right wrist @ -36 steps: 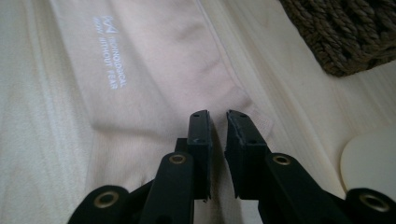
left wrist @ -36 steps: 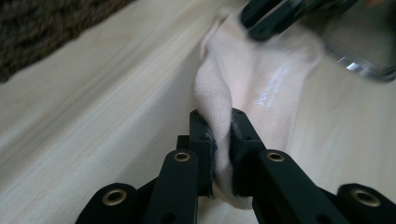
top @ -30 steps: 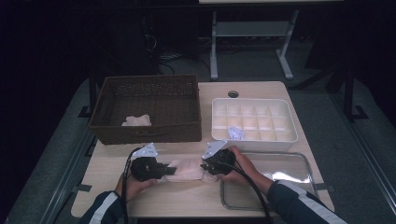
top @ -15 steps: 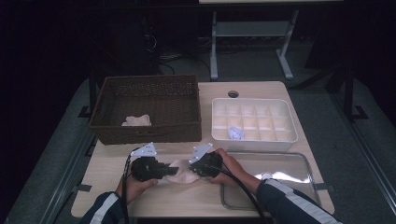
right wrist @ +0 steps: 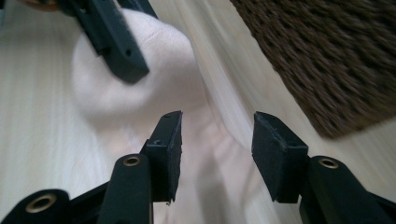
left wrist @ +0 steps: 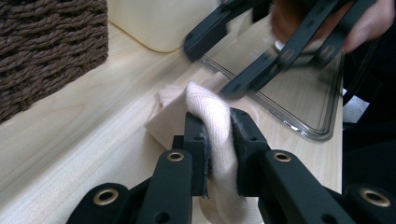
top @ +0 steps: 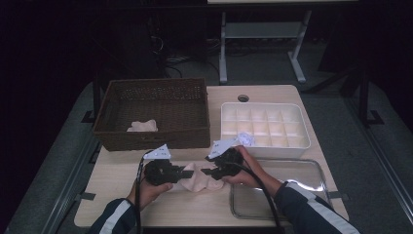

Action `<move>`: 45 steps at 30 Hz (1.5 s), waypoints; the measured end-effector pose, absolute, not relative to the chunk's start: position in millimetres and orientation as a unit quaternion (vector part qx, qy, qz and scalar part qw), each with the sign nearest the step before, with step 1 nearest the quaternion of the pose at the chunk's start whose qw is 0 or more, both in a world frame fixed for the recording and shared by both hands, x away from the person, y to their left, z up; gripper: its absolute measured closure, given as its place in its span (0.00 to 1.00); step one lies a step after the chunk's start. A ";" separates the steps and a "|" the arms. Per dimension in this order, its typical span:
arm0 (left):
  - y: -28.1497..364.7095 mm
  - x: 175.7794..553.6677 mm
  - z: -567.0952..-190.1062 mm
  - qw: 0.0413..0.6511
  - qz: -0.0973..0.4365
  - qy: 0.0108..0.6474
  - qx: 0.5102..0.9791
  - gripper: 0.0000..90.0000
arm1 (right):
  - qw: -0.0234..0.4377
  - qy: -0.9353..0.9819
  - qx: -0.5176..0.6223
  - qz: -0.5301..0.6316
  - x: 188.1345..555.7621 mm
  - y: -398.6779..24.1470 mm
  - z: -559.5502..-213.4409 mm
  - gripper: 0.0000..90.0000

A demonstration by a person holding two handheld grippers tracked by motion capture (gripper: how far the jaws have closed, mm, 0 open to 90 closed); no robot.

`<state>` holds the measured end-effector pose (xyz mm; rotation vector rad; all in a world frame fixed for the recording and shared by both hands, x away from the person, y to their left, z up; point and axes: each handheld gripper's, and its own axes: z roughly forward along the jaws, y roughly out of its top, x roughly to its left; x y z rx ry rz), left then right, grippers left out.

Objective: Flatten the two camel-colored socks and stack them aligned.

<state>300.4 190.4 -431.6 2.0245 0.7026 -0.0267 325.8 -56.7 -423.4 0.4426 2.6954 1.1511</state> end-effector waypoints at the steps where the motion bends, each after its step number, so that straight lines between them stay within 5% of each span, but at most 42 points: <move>1: 188.2 300.6 -431.2 0.477 -0.008 0.288 0.830 0.87 | 0.091 0.910 0.146 0.378 326.7 -62.7 -420.6 0.59; 17: 128.2 323.4 -443.2 0.409 0.017 0.264 0.873 0.84 | 0.075 0.939 0.156 0.296 333.3 -81.2 -453.3 0.61; 20: 118.9 326.1 -448.3 0.397 0.014 0.265 0.879 0.77 | 0.078 0.938 0.156 0.298 333.0 -81.0 -453.7 0.60; 25: 118.4 324.0 -439.6 0.401 0.032 0.255 0.879 0.47 | 0.076 0.939 0.157 0.297 334.2 -83.5 -453.4 0.57; 29: 134.9 317.8 -419.6 0.432 0.035 0.257 0.864 0.38 | 0.078 0.937 0.160 0.300 333.8 -84.5 -452.9 0.57; 33: 155.9 307.9 -408.9 0.445 0.039 0.248 0.859 0.39 | 0.075 0.936 0.162 0.305 332.8 -86.0 -449.3 0.57; 39: 163.8 300.7 -427.8 0.430 0.015 0.241 0.870 0.66 | 0.075 0.934 0.160 0.309 330.8 -90.8 -442.1 0.61; 45: 135.9 301.4 -449.3 0.389 0.010 0.215 0.896 0.69 | 0.083 0.927 0.164 0.328 323.5 -101.0 -427.9 0.72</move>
